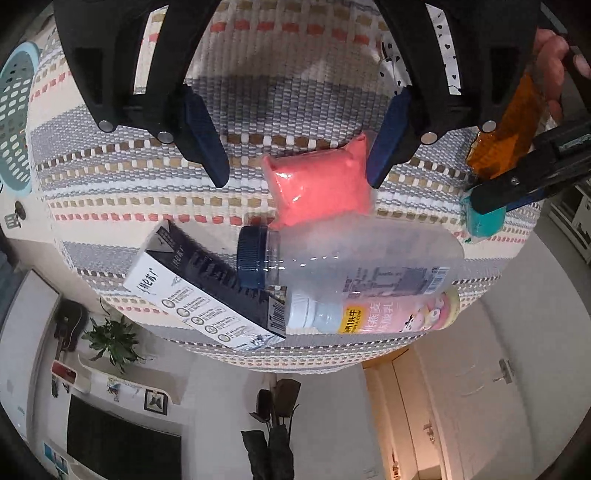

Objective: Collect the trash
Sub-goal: 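Move both tools back to the bedspread toward the teal and pink bags, then grasp the teal bagged item with the left tool while the right tool grasps the pink bag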

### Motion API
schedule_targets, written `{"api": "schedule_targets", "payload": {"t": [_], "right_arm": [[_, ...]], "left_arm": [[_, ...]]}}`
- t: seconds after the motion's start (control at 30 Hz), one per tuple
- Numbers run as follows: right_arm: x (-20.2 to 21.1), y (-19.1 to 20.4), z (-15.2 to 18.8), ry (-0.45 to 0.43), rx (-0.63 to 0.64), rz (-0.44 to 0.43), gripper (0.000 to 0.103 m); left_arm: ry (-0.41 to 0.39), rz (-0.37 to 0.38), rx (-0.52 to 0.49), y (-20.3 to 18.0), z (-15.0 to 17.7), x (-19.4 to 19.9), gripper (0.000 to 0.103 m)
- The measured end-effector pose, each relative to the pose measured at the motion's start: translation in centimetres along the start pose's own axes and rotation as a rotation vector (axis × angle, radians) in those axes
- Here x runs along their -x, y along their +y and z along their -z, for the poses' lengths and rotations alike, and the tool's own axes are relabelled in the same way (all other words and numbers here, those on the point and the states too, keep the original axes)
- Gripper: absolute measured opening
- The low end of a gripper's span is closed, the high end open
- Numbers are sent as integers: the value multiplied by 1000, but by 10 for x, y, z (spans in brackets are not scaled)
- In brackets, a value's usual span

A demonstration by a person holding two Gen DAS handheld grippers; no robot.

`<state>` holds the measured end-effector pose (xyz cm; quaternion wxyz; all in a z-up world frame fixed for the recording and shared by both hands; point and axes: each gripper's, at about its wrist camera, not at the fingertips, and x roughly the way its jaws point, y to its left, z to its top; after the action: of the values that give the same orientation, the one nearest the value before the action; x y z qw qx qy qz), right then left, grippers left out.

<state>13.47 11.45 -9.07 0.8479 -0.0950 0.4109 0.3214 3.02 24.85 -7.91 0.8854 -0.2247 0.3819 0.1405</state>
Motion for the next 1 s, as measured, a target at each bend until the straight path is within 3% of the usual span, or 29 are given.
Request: {"api": "schedule_targets", "payload": {"t": [0.33, 0.47, 0.53, 0.57, 0.63, 1.0], "right_arm": [[-3, 8, 1, 8, 22, 4, 72], [-6, 15, 2, 15, 49, 3, 54], [-4, 18, 3, 6, 68, 16, 52], [-4, 20, 4, 3, 76, 21, 51], [-2, 21, 4, -6, 83, 18, 50], [13, 10, 6, -57, 54, -41, 49]], "left_arm": [[-31, -65, -31, -7, 2, -6, 60], [-47, -103, -57, -15, 6, -10, 60], [-50, -116, -63, -18, 6, -11, 59], [-52, -125, -64, -21, 7, -12, 57], [-59, -150, -64, -22, 8, -13, 43], [-122, -64, -36, -16, 12, 13, 40]]}}
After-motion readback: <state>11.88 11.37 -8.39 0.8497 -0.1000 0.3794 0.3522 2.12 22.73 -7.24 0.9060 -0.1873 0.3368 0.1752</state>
